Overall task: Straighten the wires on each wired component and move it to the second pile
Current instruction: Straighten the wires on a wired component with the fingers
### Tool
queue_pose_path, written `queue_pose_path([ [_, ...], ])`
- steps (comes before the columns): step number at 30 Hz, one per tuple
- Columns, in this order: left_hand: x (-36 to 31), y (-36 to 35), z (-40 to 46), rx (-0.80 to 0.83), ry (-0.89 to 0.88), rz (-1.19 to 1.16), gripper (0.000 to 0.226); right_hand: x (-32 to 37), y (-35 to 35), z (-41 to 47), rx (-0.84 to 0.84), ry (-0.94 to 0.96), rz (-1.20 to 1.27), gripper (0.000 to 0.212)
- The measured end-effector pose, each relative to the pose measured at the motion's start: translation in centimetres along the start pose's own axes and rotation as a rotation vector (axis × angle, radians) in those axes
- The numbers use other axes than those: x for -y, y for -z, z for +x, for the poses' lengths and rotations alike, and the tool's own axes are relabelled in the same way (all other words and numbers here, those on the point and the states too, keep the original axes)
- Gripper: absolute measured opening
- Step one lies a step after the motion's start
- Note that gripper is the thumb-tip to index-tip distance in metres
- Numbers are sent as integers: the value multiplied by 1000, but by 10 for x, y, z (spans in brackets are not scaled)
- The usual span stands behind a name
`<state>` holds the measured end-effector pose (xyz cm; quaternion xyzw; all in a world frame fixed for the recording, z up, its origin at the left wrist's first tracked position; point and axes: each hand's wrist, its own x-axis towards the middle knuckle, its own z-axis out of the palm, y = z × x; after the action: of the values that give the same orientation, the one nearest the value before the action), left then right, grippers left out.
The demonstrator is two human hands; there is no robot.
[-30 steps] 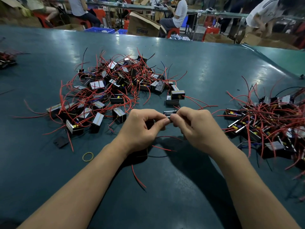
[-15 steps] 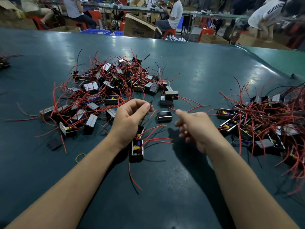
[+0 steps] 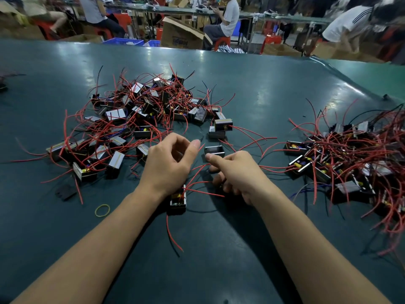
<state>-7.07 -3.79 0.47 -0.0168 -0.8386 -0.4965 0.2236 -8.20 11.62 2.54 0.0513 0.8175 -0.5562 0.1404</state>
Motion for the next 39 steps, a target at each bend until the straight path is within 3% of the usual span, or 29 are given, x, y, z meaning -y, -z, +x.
queue_pose_path([
  [4, -4, -2, 1, 70, 43, -64, 7, -5, 0, 2, -8, 33, -21, 32],
  [9, -8, 4, 2, 96, 151, -322, 8, -3, 2, 2, 50, 8, 89, 35],
  [13, -10, 4, 3, 175, 132, -364, 6, -5, 2, 1, -13, 58, 160, 16],
  [16, -9, 4, 4, 167, 138, -356, 5, -3, 7, 2, 19, 10, 216, 20],
  [20, -9, 6, 4, 149, 211, -410, 8, -3, 3, 1, 36, 1, 55, 45],
  [24, -11, 9, 4, 166, 227, -397, 9, -5, 0, 1, 11, 34, -9, 28],
  [28, -10, 9, 4, 182, 238, -405, 11, -3, 3, 0, 2, 57, 212, 11],
  [34, -10, 7, 7, 179, 313, -529, 15, 3, 9, 2, 89, -43, 403, 16],
  [39, -8, 7, 10, 150, 340, -596, 15, -1, 19, 2, 52, -31, 194, 17],
])
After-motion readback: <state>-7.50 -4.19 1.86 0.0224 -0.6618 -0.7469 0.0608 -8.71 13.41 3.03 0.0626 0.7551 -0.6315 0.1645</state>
